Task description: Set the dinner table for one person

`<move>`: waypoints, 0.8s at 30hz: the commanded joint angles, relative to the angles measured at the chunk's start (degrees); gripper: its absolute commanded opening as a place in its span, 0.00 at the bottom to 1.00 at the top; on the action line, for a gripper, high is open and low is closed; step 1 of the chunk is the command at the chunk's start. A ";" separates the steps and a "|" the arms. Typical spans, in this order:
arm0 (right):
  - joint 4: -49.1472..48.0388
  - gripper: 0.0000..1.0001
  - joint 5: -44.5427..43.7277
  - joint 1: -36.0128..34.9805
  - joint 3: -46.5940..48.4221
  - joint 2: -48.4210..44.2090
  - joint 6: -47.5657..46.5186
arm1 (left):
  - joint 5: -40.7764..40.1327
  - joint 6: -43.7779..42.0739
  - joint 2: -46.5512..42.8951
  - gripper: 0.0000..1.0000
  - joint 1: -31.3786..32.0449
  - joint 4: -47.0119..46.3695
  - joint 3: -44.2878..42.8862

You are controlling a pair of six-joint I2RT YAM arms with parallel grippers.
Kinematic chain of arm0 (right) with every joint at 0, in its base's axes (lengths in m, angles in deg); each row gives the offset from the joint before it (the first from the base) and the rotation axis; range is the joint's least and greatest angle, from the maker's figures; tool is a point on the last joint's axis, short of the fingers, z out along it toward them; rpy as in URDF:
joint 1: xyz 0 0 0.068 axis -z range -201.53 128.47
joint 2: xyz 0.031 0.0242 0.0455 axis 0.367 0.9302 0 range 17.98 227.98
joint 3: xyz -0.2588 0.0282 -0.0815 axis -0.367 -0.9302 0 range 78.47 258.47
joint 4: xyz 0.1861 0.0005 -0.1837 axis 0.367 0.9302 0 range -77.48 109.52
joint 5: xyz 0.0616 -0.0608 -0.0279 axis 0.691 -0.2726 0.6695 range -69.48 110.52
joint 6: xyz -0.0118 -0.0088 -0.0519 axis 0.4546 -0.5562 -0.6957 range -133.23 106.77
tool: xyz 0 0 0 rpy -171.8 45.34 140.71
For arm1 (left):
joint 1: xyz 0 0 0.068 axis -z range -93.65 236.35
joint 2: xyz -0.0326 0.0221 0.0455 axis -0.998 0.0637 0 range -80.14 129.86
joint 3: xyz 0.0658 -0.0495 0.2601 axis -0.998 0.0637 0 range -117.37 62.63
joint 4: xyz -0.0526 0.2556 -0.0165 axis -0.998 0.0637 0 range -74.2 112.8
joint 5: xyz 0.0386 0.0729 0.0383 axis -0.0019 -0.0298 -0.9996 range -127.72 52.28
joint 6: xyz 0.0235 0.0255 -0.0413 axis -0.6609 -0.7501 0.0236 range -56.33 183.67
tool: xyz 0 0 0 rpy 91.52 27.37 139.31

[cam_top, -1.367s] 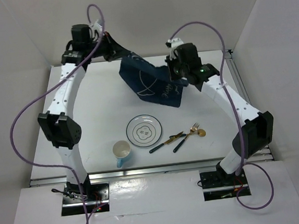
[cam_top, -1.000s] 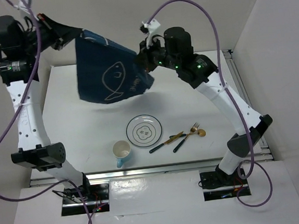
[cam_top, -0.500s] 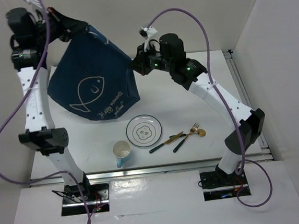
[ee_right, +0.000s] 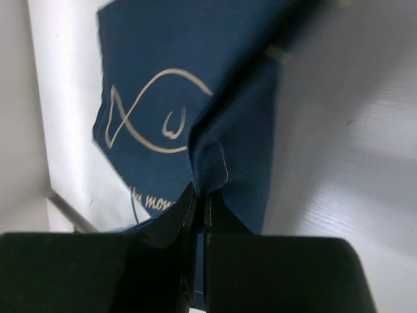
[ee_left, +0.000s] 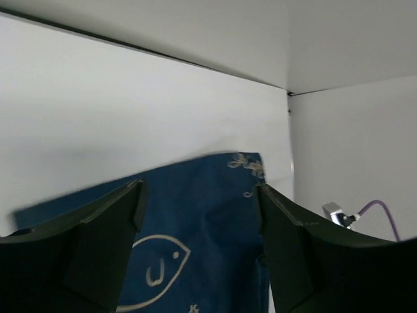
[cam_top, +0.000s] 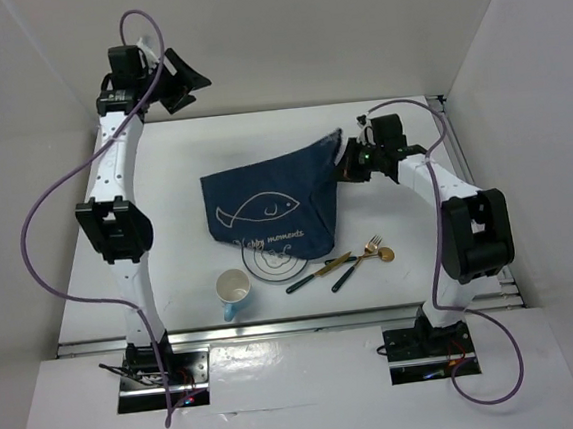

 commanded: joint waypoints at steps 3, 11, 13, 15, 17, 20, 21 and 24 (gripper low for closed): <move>-2.59 0.00 4.84 1.56 3.45 1.77 0.24 | -6.31 -7.99 -13.17 0.76 -2.12 9.03 11.47; -3.03 0.00 11.70 6.04 8.63 7.14 1.47 | -3.61 -11.77 -21.63 0.79 -2.12 11.25 44.81; -3.03 0.00 12.23 6.05 9.16 7.84 1.47 | -2.11 -11.78 -21.63 0.80 -2.12 10.11 50.95; -3.03 0.00 12.93 6.58 9.17 8.37 1.47 | -0.88 -11.78 -21.63 0.82 -2.12 8.53 54.48; -3.03 0.00 12.93 6.58 9.69 8.37 1.47 | 0.35 -11.08 -21.63 0.82 -2.12 5.55 59.15; -2.50 0.00 12.93 6.58 9.69 8.37 1.47 | 2.27 -9.67 -22.16 0.83 -1.51 1.32 63.97; -2.50 0.00 12.93 6.58 9.69 8.37 1.47 | 2.29 -9.67 -22.16 0.83 -0.90 0.18 64.60; -2.50 0.00 13.46 6.58 9.69 8.37 1.47 | 4.48 -9.15 -18.57 0.83 -0.37 -3.78 65.84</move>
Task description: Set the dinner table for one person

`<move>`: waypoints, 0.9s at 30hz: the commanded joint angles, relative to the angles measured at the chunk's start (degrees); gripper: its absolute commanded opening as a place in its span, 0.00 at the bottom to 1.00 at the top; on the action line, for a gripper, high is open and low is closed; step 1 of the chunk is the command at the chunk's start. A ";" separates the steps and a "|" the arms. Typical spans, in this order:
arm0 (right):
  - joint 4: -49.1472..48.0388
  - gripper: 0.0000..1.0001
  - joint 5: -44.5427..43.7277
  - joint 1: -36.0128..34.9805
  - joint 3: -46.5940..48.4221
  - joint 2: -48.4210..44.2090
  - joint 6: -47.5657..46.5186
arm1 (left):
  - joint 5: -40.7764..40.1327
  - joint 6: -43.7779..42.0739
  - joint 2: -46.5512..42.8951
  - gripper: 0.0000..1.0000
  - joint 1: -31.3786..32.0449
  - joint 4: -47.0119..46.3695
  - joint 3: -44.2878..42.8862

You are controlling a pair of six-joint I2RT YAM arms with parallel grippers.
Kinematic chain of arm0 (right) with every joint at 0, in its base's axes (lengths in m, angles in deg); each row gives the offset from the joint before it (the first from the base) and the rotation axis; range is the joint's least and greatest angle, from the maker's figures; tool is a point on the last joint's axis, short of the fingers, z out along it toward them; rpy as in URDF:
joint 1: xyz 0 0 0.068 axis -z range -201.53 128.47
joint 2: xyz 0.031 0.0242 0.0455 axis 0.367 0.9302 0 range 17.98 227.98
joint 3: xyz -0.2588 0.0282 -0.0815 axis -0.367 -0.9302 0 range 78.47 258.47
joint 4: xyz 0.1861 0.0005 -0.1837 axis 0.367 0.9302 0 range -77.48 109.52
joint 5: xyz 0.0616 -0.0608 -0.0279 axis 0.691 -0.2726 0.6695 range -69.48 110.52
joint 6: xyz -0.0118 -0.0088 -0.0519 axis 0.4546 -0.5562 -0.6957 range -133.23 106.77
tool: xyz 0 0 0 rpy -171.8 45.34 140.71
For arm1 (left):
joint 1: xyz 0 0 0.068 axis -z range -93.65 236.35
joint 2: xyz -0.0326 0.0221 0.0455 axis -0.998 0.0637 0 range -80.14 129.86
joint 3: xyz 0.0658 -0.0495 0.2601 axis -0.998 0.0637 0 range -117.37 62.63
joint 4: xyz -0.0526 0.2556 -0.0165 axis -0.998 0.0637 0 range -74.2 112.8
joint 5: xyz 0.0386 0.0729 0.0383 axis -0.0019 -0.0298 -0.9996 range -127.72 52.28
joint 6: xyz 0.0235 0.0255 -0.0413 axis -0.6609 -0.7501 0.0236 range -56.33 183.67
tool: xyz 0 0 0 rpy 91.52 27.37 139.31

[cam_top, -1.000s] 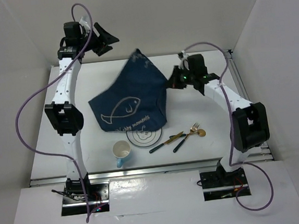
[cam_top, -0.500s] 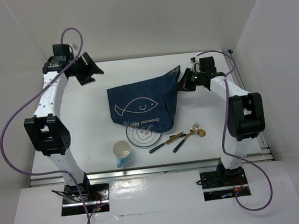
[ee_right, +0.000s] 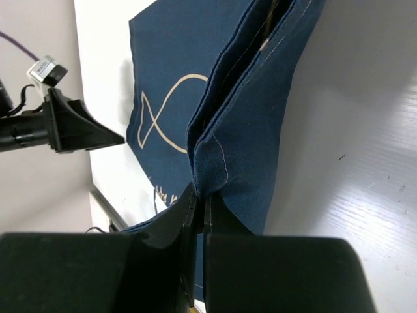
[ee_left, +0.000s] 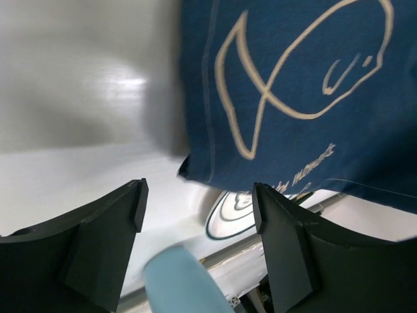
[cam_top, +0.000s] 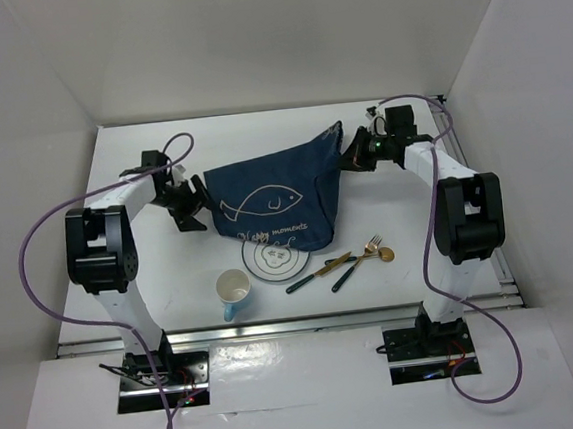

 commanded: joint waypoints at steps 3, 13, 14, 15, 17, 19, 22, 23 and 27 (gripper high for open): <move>-1.14 0.00 2.26 0.15 2.57 0.19 -0.34 | 6.90 1.65 4.53 0.78 0.93 -11.54 0.91; -0.53 0.00 2.27 0.68 3.62 0.19 -0.35 | 9.55 -0.44 8.93 0.16 1.45 -9.02 -7.69; -0.53 0.00 2.79 0.68 3.62 0.19 -0.35 | 9.02 -0.45 8.93 0.07 1.45 -7.96 -8.84; 0.00 0.00 2.79 0.68 4.23 0.19 -0.87 | 8.40 -1.23 8.93 0.00 1.45 -6.73 -9.98; 0.61 0.00 2.79 1.20 5.81 0.19 -1.49 | 7.70 -2.29 7.62 0.00 1.45 -3.40 -14.46; 1.93 0.00 3.58 1.99 8.35 0.19 -1.49 | 7.70 -3.00 5.35 0.00 0.93 -1.28 -20.15; 4.03 0.00 5.34 3.22 12.13 0.19 -2.72 | 4.99 -4.14 2.79 0.00 0.93 3.64 -30.07; 4.57 0.00 6.04 3.23 13.02 -0.68 -3.24 | 4.10 -4.14 1.21 0.00 0.93 5.05 -32.73; 6.76 0.00 7.80 4.46 15.48 -3.84 -3.77 | -0.73 -5.45 -0.82 0.00 0.31 13.48 -44.86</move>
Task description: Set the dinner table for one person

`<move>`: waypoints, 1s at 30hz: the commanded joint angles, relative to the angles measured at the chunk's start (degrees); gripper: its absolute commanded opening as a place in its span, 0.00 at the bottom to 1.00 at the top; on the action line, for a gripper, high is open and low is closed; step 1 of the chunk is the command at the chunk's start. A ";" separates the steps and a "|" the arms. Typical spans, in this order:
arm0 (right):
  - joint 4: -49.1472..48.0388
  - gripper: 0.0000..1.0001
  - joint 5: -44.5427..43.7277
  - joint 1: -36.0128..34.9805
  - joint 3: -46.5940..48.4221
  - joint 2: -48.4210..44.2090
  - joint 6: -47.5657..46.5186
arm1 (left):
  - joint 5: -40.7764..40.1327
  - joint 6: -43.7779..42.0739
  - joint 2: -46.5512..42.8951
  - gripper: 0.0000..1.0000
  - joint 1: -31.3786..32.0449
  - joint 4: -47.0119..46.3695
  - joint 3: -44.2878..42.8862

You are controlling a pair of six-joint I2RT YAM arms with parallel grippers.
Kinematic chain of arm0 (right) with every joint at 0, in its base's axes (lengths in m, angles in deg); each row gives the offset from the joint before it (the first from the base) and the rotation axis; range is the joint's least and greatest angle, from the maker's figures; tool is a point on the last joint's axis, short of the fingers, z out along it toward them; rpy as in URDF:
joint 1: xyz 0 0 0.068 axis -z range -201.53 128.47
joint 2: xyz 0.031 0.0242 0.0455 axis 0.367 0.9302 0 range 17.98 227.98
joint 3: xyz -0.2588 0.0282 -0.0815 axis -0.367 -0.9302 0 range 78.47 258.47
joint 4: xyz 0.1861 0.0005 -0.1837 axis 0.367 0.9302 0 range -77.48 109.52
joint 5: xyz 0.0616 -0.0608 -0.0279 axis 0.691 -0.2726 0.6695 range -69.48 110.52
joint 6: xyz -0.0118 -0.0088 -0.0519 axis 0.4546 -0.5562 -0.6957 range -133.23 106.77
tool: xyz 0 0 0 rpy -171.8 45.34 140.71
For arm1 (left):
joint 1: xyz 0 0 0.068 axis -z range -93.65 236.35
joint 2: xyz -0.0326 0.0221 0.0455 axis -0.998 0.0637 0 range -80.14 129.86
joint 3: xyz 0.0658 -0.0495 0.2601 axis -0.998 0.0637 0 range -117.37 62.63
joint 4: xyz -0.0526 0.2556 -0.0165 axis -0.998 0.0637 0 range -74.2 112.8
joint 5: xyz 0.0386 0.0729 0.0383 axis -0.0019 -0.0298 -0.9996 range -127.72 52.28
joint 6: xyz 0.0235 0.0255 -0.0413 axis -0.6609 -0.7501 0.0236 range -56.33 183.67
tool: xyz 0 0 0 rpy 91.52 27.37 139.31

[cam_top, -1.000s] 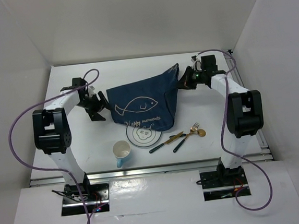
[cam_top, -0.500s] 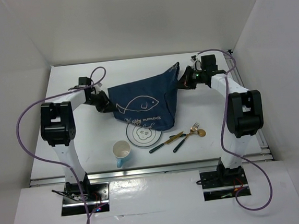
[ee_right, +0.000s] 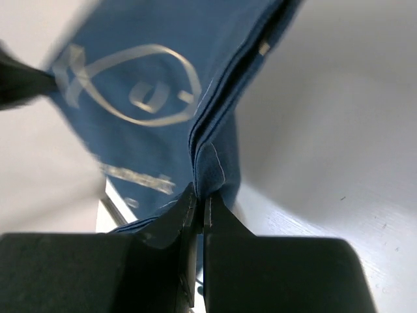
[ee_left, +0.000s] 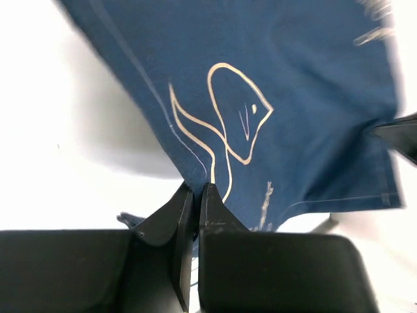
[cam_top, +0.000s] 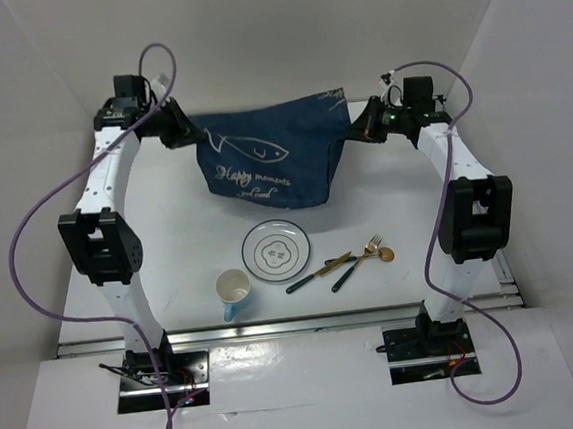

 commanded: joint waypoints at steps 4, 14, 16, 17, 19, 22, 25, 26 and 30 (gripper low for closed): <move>3.91 0.00 4.16 0.94 2.99 -5.77 -2.36 | -4.92 -1.76 -7.43 0.00 -1.37 10.48 -11.64; -3.90 0.29 -6.99 0.41 -8.08 -0.52 0.28 | -6.15 0.35 10.21 0.56 -1.37 7.48 -16.35; -2.95 0.49 -8.76 0.41 -8.62 0.28 0.28 | -9.30 -0.70 18.30 0.66 -0.85 12.56 -22.77; -0.77 0.57 -8.76 0.41 -6.88 0.28 0.28 | -13.76 -1.49 20.33 0.68 -0.85 19.38 -28.81; 3.01 0.76 -12.43 0.41 -4.15 0.81 -2.00 | -17.56 -3.34 19.22 0.77 -0.85 21.11 -27.82; 11.36 0.82 -21.48 -0.20 1.83 2.12 -4.64 | -19.07 -4.66 8.07 0.76 -0.32 14.02 -13.26; 15.77 0.87 -30.01 -0.91 2.72 2.13 -3.59 | -20.57 -4.66 4.09 0.69 0.21 10.83 -5.94; 15.78 0.86 -32.12 -1.43 2.20 1.35 -2.63 | -20.57 -4.66 4.09 0.63 1.86 10.83 -5.93; 13.24 0.42 -32.94 -1.96 -3.51 -0.42 -0.16 | -20.57 -5.28 10.40 0.33 5.65 11.88 -8.02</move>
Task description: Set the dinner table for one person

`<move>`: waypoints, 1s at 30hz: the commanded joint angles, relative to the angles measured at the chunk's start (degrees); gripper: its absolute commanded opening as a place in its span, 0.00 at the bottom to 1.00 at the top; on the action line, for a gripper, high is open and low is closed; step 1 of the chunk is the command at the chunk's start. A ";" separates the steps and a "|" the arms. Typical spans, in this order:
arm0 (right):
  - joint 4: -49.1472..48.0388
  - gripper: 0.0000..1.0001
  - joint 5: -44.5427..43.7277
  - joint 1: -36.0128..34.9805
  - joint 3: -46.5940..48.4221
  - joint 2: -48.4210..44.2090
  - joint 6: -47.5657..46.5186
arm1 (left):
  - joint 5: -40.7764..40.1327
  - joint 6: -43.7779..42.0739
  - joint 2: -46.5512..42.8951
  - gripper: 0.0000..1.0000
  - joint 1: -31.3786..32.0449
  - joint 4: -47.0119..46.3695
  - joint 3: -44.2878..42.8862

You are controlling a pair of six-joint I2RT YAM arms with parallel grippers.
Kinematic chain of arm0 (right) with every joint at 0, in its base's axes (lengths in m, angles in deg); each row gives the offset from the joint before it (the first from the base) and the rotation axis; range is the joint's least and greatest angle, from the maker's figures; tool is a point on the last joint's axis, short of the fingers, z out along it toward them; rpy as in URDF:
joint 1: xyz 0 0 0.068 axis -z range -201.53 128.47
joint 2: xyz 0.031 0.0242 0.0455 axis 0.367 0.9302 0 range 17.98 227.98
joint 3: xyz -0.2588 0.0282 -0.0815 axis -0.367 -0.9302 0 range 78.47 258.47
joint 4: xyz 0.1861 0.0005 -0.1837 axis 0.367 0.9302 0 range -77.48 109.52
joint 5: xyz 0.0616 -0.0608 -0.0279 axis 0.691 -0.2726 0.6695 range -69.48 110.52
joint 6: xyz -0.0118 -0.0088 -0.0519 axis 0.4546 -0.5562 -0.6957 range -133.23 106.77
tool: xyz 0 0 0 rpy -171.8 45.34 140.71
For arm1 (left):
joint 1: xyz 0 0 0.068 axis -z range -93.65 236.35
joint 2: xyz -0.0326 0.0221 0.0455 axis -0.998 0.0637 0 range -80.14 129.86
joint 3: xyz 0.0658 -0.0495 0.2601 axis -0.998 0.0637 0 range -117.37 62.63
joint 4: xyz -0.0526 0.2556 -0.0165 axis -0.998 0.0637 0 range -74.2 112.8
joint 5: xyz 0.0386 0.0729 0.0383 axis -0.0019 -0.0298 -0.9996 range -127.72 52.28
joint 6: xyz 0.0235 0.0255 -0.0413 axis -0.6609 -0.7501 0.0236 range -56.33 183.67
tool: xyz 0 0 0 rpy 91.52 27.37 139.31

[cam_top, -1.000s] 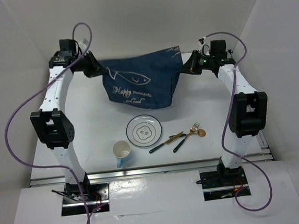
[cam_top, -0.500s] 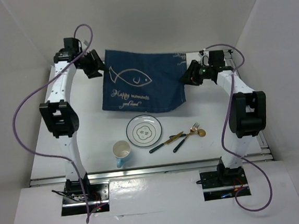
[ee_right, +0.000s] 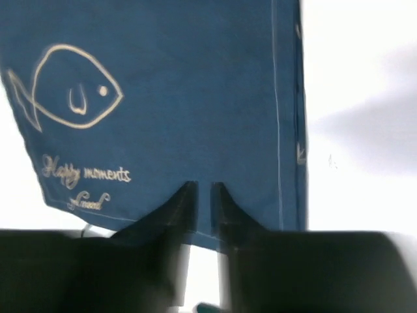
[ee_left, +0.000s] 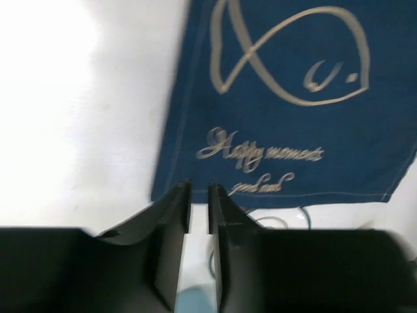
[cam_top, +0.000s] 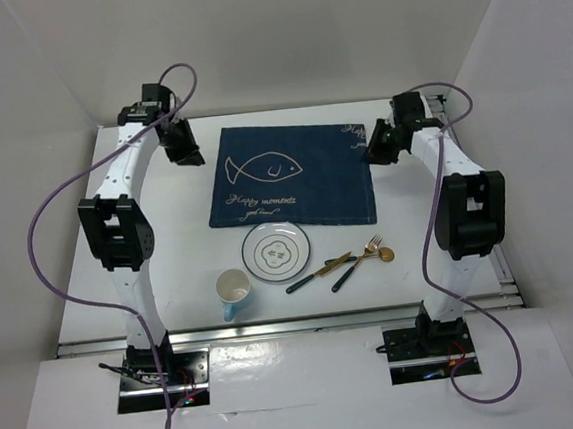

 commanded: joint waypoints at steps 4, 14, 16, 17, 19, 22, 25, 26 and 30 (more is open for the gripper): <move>6.53 0.00 -5.28 -3.68 -0.09 2.85 1.59 | -0.72 0.17 8.48 0.18 5.75 -1.88 -3.93; 8.39 0.00 -7.12 -5.79 -0.51 10.69 1.50 | -2.91 2.98 13.15 0.09 6.37 -3.91 -0.87; 7.78 0.00 -7.13 -6.32 -1.04 12.35 1.50 | -3.70 3.51 14.65 0.08 6.37 -3.38 -0.87; 7.77 0.00 -7.13 -6.32 -1.04 12.36 1.50 | -3.71 4.12 15.17 0.08 6.37 -2.69 -0.87; 7.25 0.00 -7.13 -6.93 -1.04 13.76 1.50 | -4.33 4.13 15.97 0.08 6.37 -2.16 -0.87; 7.25 0.00 -7.13 -7.46 0.62 16.57 2.03 | -4.85 4.13 18.07 0.08 5.85 -2.15 -0.87; 7.25 0.00 -6.51 -8.08 2.82 19.82 2.03 | -4.85 4.13 20.09 0.08 5.32 -1.63 -2.79; 7.25 0.00 -6.51 -8.60 4.74 20.61 2.03 | -4.24 4.13 21.84 0.08 5.32 -1.62 -4.45; 7.85 0.00 -6.51 -9.13 9.93 25.08 2.03 | -4.24 4.13 25.89 0.08 3.57 0.65 -9.38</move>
